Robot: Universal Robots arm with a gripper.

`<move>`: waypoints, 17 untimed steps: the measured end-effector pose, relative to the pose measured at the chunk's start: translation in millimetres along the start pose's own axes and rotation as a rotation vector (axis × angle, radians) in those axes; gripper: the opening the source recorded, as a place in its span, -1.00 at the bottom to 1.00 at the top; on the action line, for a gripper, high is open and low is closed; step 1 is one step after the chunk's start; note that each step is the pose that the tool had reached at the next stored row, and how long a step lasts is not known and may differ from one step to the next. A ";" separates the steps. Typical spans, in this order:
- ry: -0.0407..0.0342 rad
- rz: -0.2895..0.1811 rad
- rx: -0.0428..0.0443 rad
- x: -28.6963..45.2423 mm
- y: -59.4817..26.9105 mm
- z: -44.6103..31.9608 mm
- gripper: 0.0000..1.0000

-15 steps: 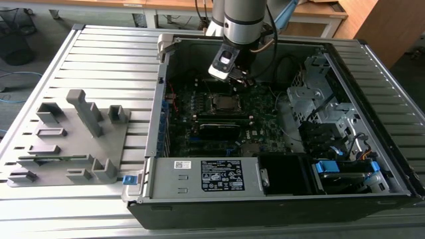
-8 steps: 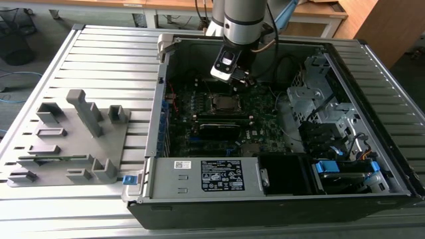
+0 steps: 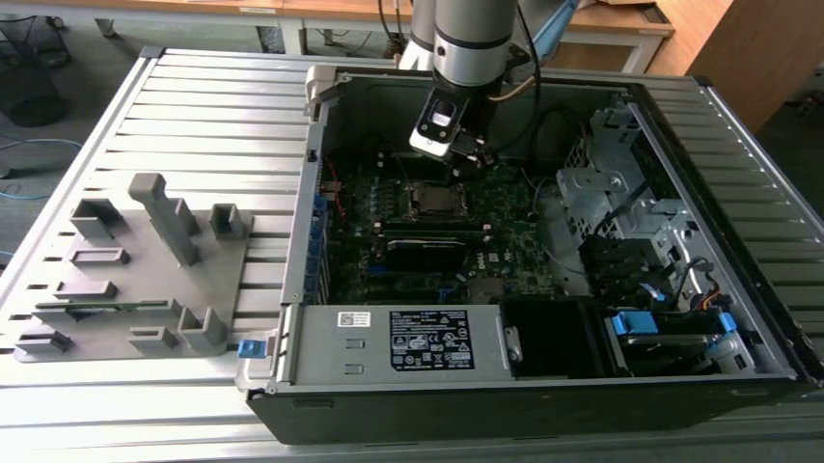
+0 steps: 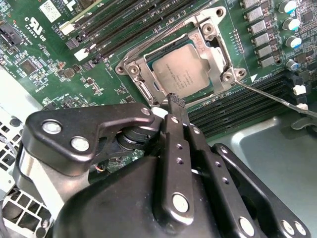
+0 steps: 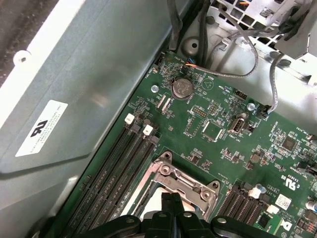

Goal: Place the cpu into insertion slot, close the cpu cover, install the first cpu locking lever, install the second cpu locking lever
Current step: 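Close the cpu cover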

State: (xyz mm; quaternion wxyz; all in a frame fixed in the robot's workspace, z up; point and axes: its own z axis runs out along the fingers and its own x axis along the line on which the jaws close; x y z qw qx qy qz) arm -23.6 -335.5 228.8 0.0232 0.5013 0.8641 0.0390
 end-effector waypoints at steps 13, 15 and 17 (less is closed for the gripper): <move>0.0109 -0.120 -0.0002 0.0 0.0 0.3 -0.79; 0.0138 -0.152 -0.0002 0.0 0.0 0.4 -0.79; 0.0168 -0.184 -0.0002 0.0 -0.1 0.5 -0.79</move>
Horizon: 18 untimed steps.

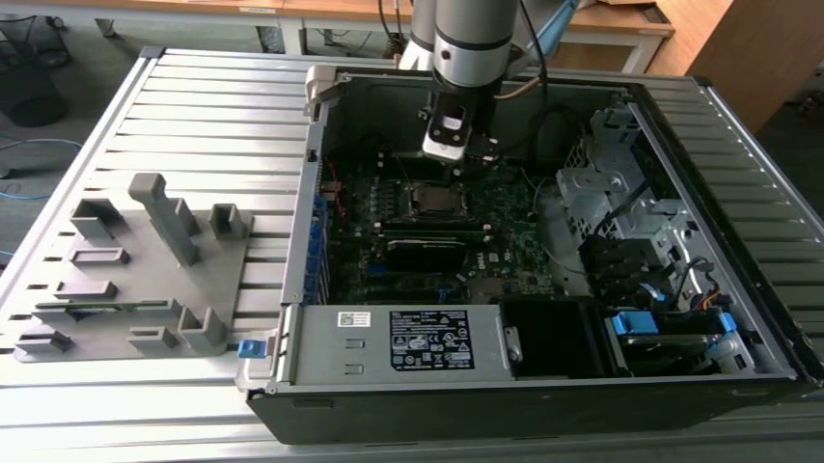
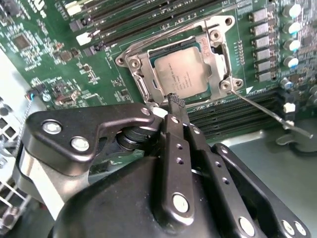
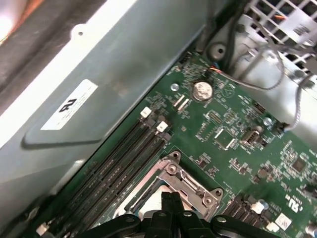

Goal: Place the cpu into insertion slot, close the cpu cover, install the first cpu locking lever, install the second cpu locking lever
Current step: 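Close the cpu cover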

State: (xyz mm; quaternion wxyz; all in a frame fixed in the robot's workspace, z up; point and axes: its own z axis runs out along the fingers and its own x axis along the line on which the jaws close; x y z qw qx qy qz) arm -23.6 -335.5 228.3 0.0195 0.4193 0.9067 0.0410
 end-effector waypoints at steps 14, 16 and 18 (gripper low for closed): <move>0.0163 -0.180 -0.0002 0.1 -0.2 0.7 -0.79; 0.0189 -0.208 -0.0002 0.1 -0.2 0.8 -0.79; 0.0216 -0.238 -0.0002 0.1 -0.2 0.9 -0.79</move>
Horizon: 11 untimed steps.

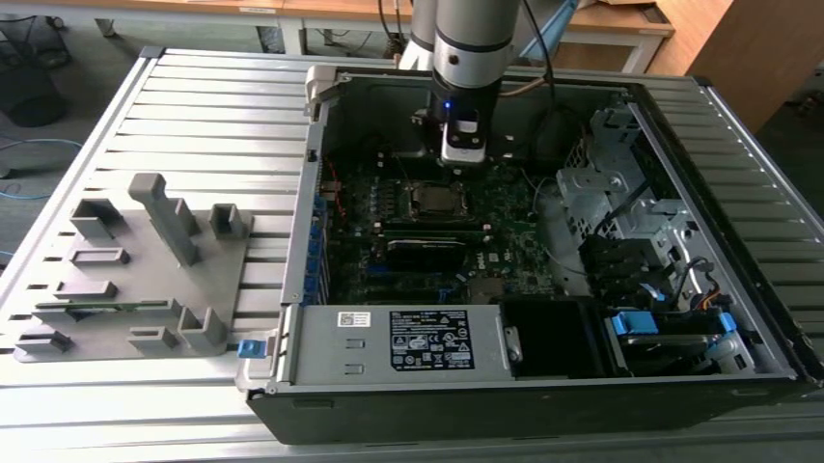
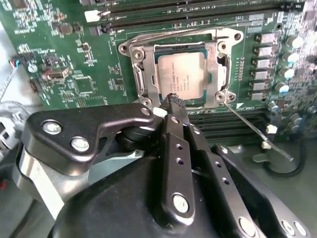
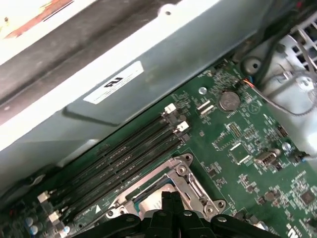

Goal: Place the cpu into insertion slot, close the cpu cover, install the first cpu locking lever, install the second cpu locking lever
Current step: 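Close the cpu cover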

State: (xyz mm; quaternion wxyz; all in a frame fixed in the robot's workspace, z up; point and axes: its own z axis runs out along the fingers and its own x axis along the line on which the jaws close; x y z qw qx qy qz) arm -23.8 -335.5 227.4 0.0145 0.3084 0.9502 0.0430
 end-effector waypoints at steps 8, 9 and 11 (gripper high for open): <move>0.0114 -0.125 -0.0001 0.0 -0.1 0.7 -0.79; 0.0131 -0.143 -0.0002 0.0 -0.1 0.8 -0.79; 0.0163 -0.179 -0.0001 0.0 -0.1 1.0 -0.79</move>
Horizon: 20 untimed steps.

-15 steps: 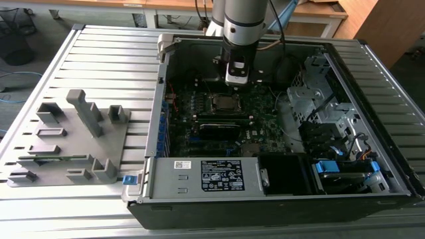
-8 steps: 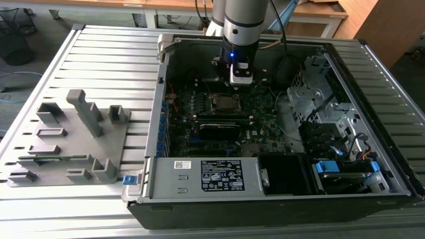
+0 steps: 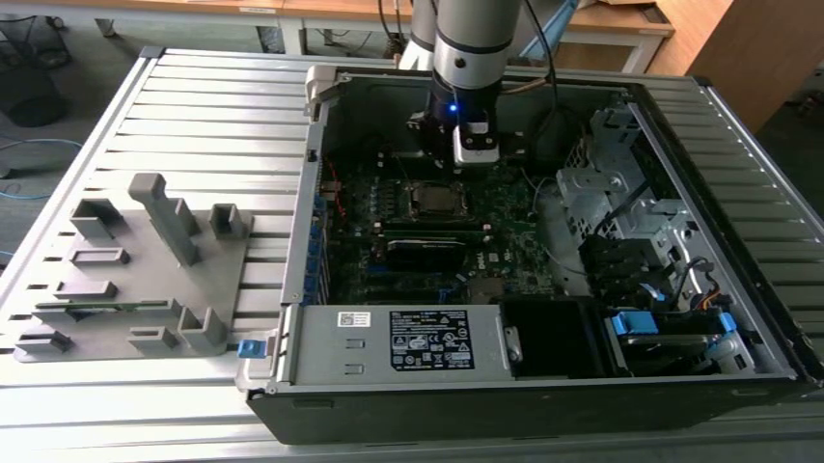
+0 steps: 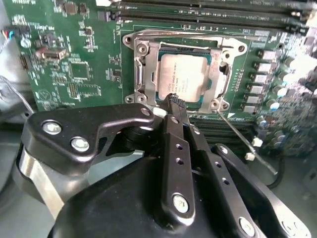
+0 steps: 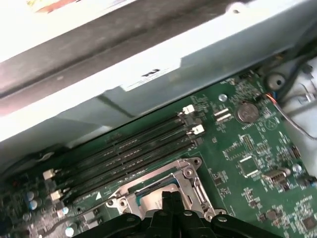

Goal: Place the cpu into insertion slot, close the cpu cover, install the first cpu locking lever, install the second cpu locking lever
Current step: 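Close the cpu cover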

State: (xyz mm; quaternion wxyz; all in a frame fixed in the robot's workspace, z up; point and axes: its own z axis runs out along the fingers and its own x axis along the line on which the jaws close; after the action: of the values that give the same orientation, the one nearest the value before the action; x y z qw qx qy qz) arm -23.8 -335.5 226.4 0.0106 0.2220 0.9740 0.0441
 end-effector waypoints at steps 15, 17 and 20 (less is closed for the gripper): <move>0.0244 -0.272 0.0004 0.0 -0.2 2.9 -0.79; 0.0274 -0.306 0.0008 0.0 -0.3 3.3 -0.79; 0.0250 -0.320 0.0130 1.4 -0.9 3.4 -0.79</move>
State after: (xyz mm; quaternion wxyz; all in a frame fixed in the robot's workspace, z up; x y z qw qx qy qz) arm -25.4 -335.5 222.9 0.0039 0.0637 0.9972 0.0383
